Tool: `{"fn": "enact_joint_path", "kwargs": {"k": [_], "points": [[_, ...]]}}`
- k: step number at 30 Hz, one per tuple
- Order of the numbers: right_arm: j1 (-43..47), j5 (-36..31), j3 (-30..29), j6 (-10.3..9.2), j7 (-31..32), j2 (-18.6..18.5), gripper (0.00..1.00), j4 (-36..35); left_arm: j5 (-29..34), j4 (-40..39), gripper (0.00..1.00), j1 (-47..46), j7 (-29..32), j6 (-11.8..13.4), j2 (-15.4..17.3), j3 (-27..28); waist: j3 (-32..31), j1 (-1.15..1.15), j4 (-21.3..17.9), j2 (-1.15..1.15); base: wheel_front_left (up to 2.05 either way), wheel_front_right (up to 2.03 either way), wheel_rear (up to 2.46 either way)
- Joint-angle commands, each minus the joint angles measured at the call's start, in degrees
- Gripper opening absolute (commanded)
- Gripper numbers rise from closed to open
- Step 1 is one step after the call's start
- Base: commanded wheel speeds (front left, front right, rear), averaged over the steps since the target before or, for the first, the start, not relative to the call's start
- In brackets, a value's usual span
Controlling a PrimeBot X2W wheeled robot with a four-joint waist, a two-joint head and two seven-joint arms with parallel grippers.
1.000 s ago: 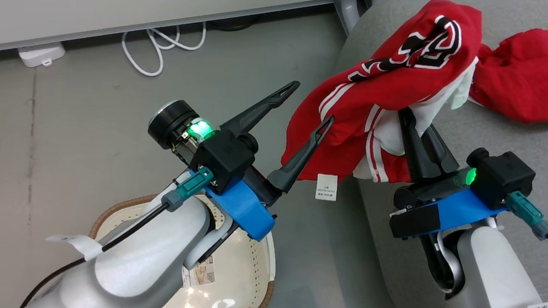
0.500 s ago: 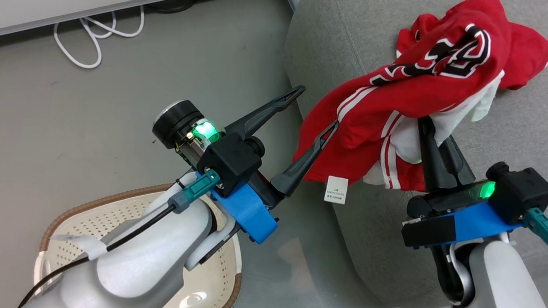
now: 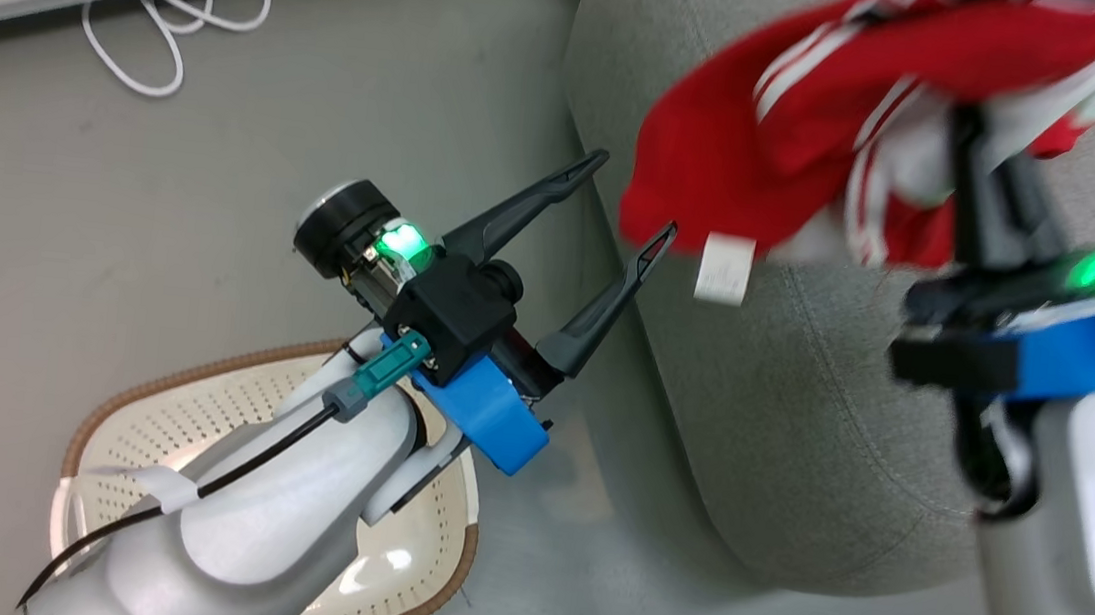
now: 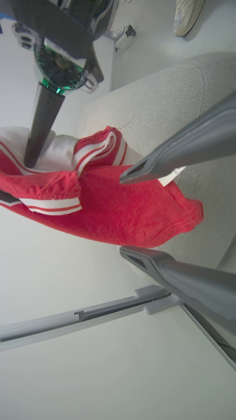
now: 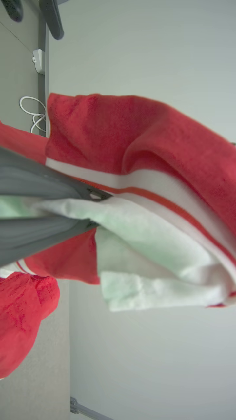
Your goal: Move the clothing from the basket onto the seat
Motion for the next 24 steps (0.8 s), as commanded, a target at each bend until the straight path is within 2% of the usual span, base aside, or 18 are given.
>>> {"fn": "enact_joint_path", "kwargs": {"k": [1,9,15,19,24], "points": [[-2.4,-0.5,-1.2,0.01,-0.2,-0.8,0.00,-0.8,0.4,-0.4,1.00,-1.1,0.0,0.2,0.5,0.1,2.0,0.00,0.3,0.00,0.00,0.00,0.00],[-15.0,-1.9,-11.0,0.01,-0.2,-5.4,0.00,-4.1,2.4,-3.3,1.00,-4.9,1.4,0.2,2.2,0.2,10.3,0.00,1.9,0.00,0.00,0.00,0.00],[-22.5,-1.5,-20.3,0.02,-0.2,-10.7,0.00,-4.1,3.3,-5.9,1.00,-7.5,2.8,0.6,3.8,0.8,16.4,0.00,2.8,0.00,0.00,0.00,0.00],[-24.7,-0.3,-24.8,0.01,-0.2,-14.7,0.00,-1.4,3.9,-7.4,1.00,-8.5,3.6,0.9,5.0,1.0,19.7,0.00,2.8,0.00,0.00,0.00,0.00],[-25.3,0.8,-27.1,0.01,-0.2,-16.2,0.00,5.8,4.1,-8.7,1.00,-9.1,4.3,1.1,6.2,1.2,22.8,0.00,2.6,0.00,0.00,0.00,0.00]]}}
